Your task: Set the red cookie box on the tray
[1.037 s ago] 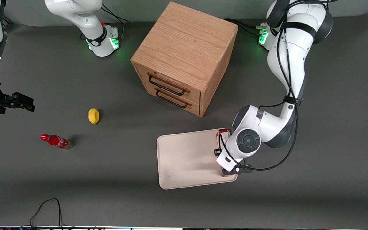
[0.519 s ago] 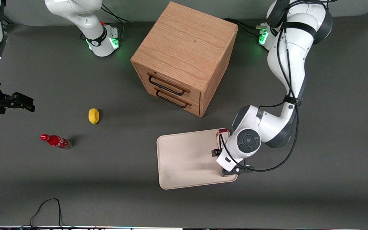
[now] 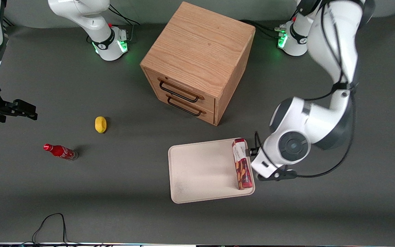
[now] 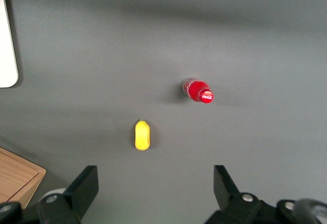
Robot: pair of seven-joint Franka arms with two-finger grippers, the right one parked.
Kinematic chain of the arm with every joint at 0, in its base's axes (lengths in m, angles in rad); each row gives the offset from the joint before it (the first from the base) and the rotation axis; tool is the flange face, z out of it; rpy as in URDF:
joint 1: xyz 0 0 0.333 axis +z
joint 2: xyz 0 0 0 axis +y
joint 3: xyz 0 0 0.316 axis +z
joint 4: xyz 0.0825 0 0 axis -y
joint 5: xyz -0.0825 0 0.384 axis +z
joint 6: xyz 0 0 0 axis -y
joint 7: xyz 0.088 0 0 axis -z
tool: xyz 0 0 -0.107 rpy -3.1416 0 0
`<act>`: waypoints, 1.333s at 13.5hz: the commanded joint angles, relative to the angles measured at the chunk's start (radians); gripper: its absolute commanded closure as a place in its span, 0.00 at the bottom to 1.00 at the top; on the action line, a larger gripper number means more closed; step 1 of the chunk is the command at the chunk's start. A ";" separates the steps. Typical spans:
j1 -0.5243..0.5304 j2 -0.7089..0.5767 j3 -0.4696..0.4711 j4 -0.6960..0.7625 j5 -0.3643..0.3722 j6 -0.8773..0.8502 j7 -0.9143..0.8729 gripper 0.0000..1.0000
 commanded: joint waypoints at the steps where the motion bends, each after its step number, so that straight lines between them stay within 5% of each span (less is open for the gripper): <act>1: 0.069 -0.325 0.001 -0.345 -0.003 0.013 0.091 0.00; 5: 0.160 -0.595 0.017 -0.595 -0.006 0.009 0.137 0.00; 9: 0.142 -0.744 0.175 -0.706 -0.041 0.008 0.254 0.00; 12: 0.065 -0.732 0.331 -0.650 -0.027 -0.010 0.268 0.00; 14: 0.094 -0.724 0.330 -0.630 -0.023 -0.023 0.300 0.00; 18: 0.260 -0.718 0.162 -0.602 -0.023 -0.038 0.302 0.00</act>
